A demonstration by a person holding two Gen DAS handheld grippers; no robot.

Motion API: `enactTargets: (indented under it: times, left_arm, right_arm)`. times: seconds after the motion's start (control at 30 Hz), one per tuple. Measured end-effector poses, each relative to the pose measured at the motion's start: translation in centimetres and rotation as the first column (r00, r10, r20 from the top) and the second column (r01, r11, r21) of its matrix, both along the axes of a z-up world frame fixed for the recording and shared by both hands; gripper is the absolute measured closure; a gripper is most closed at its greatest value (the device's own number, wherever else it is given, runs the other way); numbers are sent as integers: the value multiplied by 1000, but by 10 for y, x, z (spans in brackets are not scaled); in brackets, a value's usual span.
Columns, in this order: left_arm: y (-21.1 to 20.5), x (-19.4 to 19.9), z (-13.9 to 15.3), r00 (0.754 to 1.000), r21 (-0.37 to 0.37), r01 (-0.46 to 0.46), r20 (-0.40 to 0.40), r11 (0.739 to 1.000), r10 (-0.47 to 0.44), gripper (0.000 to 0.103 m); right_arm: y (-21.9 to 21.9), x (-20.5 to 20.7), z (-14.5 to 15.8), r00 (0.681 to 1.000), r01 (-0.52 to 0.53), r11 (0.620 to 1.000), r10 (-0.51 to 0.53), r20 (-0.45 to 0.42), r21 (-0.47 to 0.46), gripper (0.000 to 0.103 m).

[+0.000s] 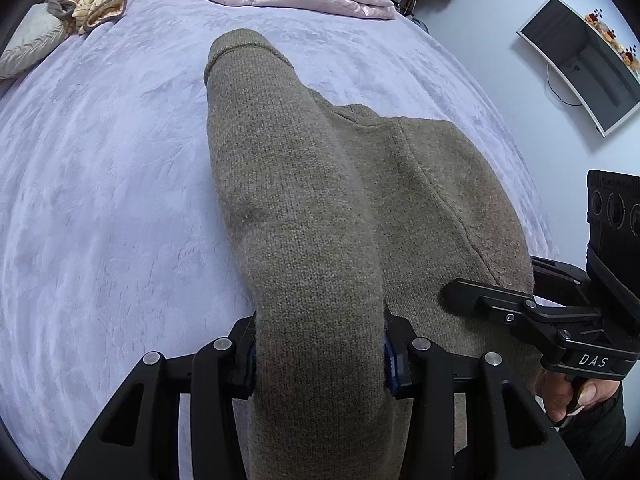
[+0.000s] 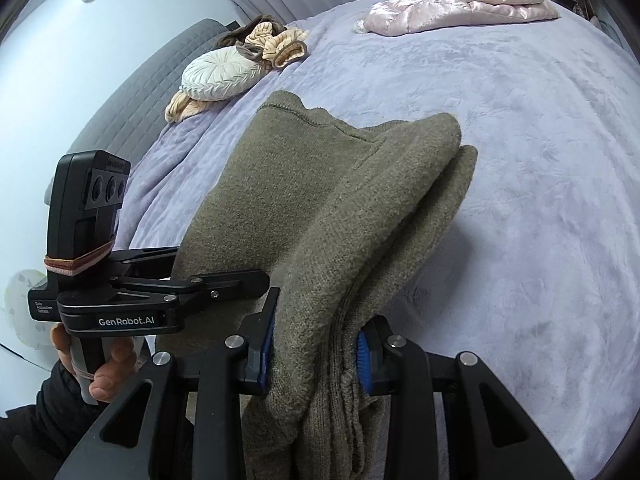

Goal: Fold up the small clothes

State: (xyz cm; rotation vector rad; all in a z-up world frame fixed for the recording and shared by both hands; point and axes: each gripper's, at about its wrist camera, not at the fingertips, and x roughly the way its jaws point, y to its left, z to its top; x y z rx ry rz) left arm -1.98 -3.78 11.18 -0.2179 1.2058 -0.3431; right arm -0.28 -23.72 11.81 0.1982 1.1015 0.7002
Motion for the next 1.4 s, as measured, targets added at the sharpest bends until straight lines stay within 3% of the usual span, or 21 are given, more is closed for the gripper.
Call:
enactTargets:
  times: [0.37,0.43,0.47,0.5,0.57,0.67,0.77,0.87,1.07,1.2,1.4]
  left_arm:
    - [-4,-41,-31,1000,18,-20,-20,1000,21,55]
    - [-2,-45,-39,999,47,-37,-25,998,38,47]
    - [-1,-47,-42,999,85,-51,-9,995,52,36]
    - [1,-50,-43,997,126,-73,15,989,71,19]
    - [9,-56,-37,991,188,-126,68,974,116,12]
    - [18,-63,-24,984,221,-161,117,962,138,12]
    - [26,-73,-9,972,294,-202,180,934,154,12]
    - [24,-79,4,968,344,-211,204,915,146,12]
    - [5,-88,17,976,421,-161,205,893,80,12]
    - [-3,-90,11,980,449,-156,179,880,83,12]
    - [-13,-97,8,984,442,-128,166,888,59,12]
  right_arm:
    - [6,-41,-24,999,-20,1000,21,-37,5,68]
    - [6,-47,-33,998,-25,1000,26,-52,2,68]
    - [7,-49,-38,998,-27,1000,27,-60,-4,68]
    - [7,-50,-43,998,-22,1000,21,-67,-18,67]
    - [8,-50,-53,997,-10,998,5,-75,-60,62]
    - [0,-48,-57,996,37,995,-45,-82,-97,45]
    - [-5,-53,-43,998,52,990,-55,-23,-134,45]
    - [-3,-65,-17,993,78,976,-59,98,-202,43]
    - [31,-95,24,975,-14,951,81,206,-310,29]
    - [50,-107,24,972,-59,922,140,187,-382,29]
    - [54,-118,19,974,-83,910,160,158,-407,29]
